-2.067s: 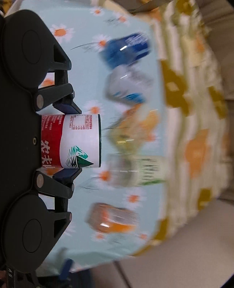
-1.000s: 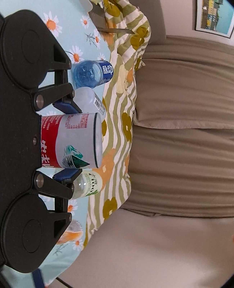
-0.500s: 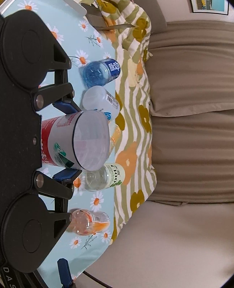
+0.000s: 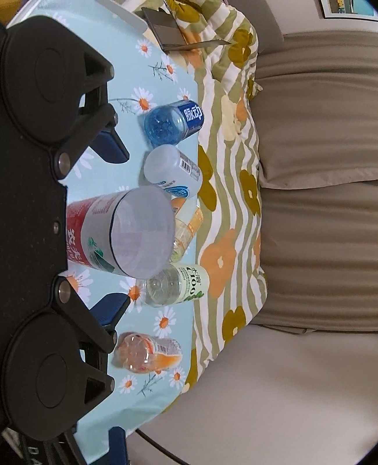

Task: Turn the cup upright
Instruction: 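Rotate the bottle upright with the left gripper and lower it onto the table, then open the left gripper and withdraw from the standing bottle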

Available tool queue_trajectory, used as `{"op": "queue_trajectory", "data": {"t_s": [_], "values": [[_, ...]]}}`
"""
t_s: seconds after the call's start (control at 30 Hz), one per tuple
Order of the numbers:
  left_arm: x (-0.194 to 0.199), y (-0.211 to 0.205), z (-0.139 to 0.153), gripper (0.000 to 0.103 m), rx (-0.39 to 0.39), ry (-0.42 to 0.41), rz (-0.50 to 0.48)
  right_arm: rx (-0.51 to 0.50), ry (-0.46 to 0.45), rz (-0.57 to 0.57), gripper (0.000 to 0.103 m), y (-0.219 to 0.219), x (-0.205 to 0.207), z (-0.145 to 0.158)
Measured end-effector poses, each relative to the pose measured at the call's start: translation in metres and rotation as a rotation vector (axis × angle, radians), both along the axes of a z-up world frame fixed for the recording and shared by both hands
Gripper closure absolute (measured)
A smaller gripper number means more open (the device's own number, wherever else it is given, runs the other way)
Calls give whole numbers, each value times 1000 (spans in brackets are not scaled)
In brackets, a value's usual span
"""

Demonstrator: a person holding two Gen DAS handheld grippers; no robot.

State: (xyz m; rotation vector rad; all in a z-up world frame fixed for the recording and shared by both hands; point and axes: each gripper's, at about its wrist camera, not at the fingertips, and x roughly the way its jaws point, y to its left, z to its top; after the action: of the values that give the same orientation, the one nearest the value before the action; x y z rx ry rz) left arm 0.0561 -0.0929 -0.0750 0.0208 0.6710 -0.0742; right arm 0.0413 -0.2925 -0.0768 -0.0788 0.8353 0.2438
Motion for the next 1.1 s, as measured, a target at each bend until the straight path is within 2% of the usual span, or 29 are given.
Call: {"op": "queue_trajectory", "data": {"t_s": [0.23,0.4,0.57,0.73,1.1], "values": [[-20,21,43,0,36,33,-32,-4,23,-101,0,8,-15,34],[-33,47,62,0,22,116,-31,-22,16,-158,0,24,-28,55],[-45,66,64,0,27,140,-16,-57,27,-201,0,41,-40,62],[-54,80,63,0,37,148,-17,-47,55,-253,0,47,-51,58],[-67,89,67,0,35,144,-29,-51,32,-276,0,57,-69,66]]}}
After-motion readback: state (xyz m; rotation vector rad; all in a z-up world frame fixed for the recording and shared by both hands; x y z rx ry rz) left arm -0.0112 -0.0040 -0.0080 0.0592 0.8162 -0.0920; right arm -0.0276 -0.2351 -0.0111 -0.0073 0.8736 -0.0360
